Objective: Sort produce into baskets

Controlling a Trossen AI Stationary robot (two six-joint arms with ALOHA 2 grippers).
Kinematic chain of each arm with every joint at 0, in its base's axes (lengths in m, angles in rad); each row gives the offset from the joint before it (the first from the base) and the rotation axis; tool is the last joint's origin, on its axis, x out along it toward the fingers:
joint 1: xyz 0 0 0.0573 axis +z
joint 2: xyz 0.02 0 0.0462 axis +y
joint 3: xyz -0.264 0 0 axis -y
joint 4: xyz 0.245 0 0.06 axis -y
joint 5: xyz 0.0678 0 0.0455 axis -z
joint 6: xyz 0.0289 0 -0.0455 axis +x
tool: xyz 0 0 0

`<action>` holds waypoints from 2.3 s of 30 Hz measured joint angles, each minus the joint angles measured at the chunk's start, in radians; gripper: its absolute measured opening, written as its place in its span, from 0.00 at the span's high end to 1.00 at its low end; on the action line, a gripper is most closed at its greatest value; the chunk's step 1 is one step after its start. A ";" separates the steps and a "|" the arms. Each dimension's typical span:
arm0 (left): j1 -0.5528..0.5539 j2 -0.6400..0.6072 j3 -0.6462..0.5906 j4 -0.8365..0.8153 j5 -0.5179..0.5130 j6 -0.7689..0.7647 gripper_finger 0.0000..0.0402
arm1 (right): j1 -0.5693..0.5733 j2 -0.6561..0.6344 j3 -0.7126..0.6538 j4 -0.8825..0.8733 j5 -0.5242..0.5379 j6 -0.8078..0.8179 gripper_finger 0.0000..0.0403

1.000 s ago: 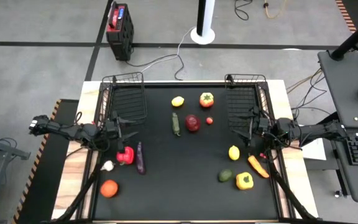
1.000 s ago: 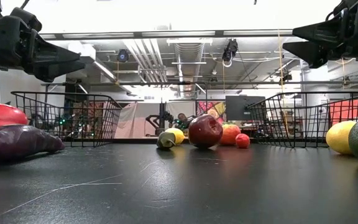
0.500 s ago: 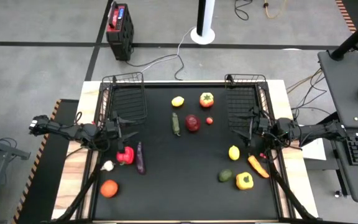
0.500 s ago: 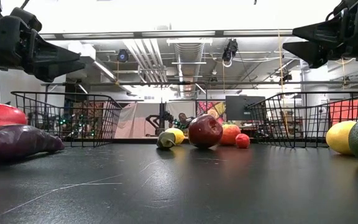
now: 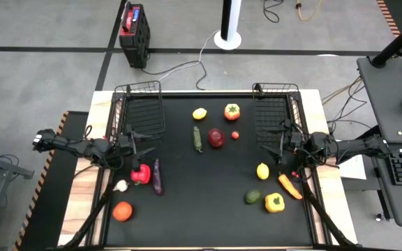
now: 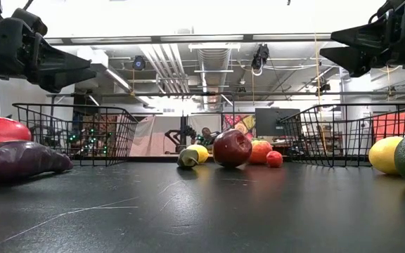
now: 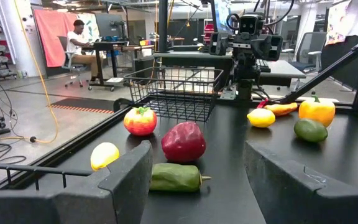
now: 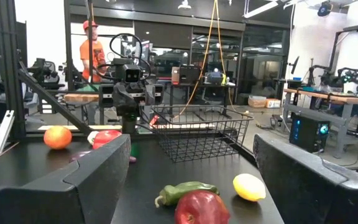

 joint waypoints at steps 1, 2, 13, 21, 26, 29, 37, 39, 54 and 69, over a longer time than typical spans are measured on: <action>0.000 0.000 0.000 0.000 0.000 0.000 0.42 | 0.000 0.000 0.000 0.000 0.000 0.000 0.18; 0.000 0.000 0.000 0.000 0.000 0.000 0.42 | 0.000 0.000 0.000 0.000 0.000 0.000 0.18; 0.000 0.000 0.000 0.000 0.000 0.000 0.42 | 0.000 0.000 0.000 0.000 0.000 0.000 0.18; 0.000 0.000 0.000 0.000 0.000 0.000 0.42 | 0.000 -0.002 0.000 0.018 0.030 0.023 0.18; 0.000 0.000 0.000 0.010 0.000 -0.054 0.42 | 0.000 0.000 0.000 0.017 0.032 0.283 0.18; 0.000 0.000 0.000 0.050 0.000 -0.199 0.42 | 0.000 0.000 0.000 0.017 0.032 0.385 0.18; 0.000 0.000 0.000 0.116 -0.002 -0.603 0.42 | 0.000 0.000 0.000 0.018 0.032 0.475 0.18; 0.000 0.000 0.000 0.118 -0.007 -0.629 0.42 | 0.000 0.000 0.000 0.020 0.031 0.538 0.18; -0.024 0.091 0.000 0.483 0.194 -0.520 0.42 | 0.007 0.031 0.036 0.086 -0.025 0.660 0.18; -0.057 0.590 0.428 0.203 0.183 -0.303 0.42 | 0.018 0.474 0.571 -0.448 0.067 0.545 0.18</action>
